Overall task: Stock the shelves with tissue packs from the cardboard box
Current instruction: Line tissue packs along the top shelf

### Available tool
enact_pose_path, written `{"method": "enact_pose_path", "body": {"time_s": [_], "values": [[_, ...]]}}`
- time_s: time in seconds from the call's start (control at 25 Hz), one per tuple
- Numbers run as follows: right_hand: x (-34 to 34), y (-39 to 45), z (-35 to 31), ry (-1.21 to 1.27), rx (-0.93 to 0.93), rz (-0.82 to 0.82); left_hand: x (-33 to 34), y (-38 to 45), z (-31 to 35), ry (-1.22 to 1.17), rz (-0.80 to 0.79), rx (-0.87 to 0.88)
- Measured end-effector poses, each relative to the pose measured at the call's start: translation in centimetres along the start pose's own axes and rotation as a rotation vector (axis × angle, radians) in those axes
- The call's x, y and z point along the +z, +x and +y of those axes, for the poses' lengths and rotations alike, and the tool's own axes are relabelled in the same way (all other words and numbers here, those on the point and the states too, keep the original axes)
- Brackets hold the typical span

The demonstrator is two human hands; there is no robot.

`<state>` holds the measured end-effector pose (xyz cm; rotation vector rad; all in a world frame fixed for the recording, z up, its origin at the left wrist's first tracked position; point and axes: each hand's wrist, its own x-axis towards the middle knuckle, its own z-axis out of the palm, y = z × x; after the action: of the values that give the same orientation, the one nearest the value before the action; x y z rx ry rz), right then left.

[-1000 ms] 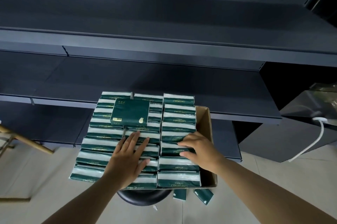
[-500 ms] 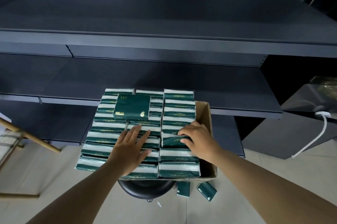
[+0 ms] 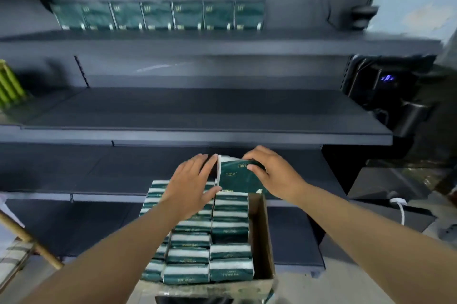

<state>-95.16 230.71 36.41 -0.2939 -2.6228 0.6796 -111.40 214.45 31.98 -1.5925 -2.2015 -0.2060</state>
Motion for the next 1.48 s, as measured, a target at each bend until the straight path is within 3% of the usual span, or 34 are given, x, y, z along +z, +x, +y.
{"method": "enact_pose_path", "body": {"time_s": [0.32,0.56,0.8,1.12,1.28,1.48], "values": [[-16.6,6.1,-6.2,-0.124,-0.173,0.25,-15.6,12.3,-1.0,0.068,0.247,0.026],[-23.2,14.0,-5.3,-0.063,-0.164,0.397,-19.7,22.4,-2.5,0.11,0.342,0.009],[-26.8,24.2,3.8,-0.171,-0.151,0.397,-15.1,34.3,-5.0,0.132,0.281,-0.069],[-27.2,36.5,17.8,-0.276,0.039,0.506,-6.2,46.6,-7.9,0.091,0.152,-0.219],[-26.3,41.3,22.0,-0.348,0.109,0.472,-3.3,51.3,-9.9,0.103,0.185,-0.252],[-24.8,43.5,25.6,-0.492,0.06,0.369,-1.2,55.0,-12.5,0.173,0.25,-0.265]]}}
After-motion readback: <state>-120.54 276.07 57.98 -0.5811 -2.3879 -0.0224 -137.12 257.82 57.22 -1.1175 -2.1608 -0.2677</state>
